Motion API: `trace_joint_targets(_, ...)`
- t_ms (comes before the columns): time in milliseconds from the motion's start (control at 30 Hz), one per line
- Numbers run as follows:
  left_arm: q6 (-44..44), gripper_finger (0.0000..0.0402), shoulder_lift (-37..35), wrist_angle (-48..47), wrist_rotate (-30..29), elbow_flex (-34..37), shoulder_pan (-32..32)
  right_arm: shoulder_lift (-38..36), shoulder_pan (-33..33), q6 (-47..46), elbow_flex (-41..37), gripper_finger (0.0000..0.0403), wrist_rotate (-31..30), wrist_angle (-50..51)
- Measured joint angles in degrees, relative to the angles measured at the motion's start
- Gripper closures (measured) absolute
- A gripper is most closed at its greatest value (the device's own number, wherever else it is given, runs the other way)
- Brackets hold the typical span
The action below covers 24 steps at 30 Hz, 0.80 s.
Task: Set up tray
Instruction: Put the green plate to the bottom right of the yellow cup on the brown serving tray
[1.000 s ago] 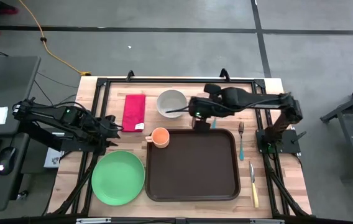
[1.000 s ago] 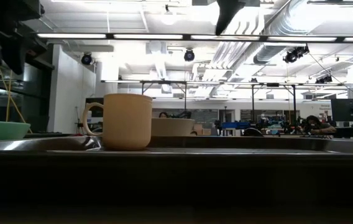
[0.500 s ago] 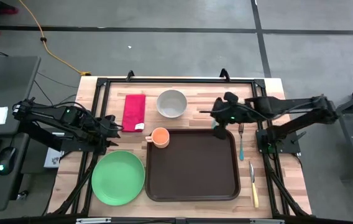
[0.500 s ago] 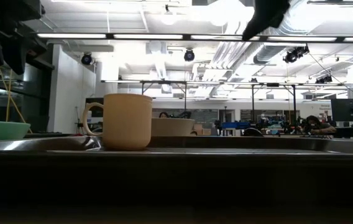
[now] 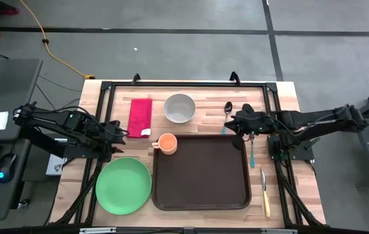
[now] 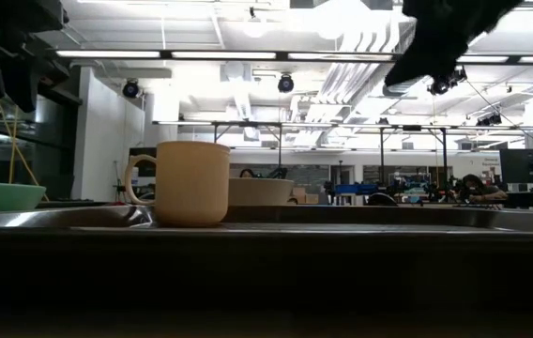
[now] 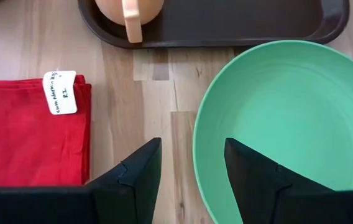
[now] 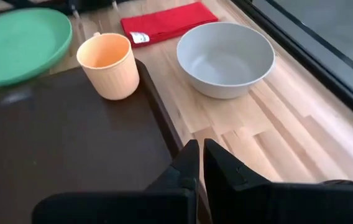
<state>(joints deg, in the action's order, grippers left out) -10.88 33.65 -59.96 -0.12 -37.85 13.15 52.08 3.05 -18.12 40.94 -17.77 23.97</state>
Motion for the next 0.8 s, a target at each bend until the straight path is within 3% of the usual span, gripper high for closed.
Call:
trace_joint_targets(200, -0.08, 0.0195, 2.28, -0.2, 2.4, 0.02, 0.0, -2.71, 0.0, -1.48, -6.45, 0.0402, 0.3, -7.39)
trace_joint_targets(400, -0.02, 0.0195, 6.31, -0.2, 2.51, 0.02, 0.01, -3.17, 0.0, -1.08, -8.6, 0.0402, -1.19, -8.92)
trace_joint_targets(800, -1.41, 0.0195, 14.15, 0.41, 4.45, 0.04, 0.01, -3.15, -0.02, -1.34, -15.67, 0.0402, -0.69, -21.09)
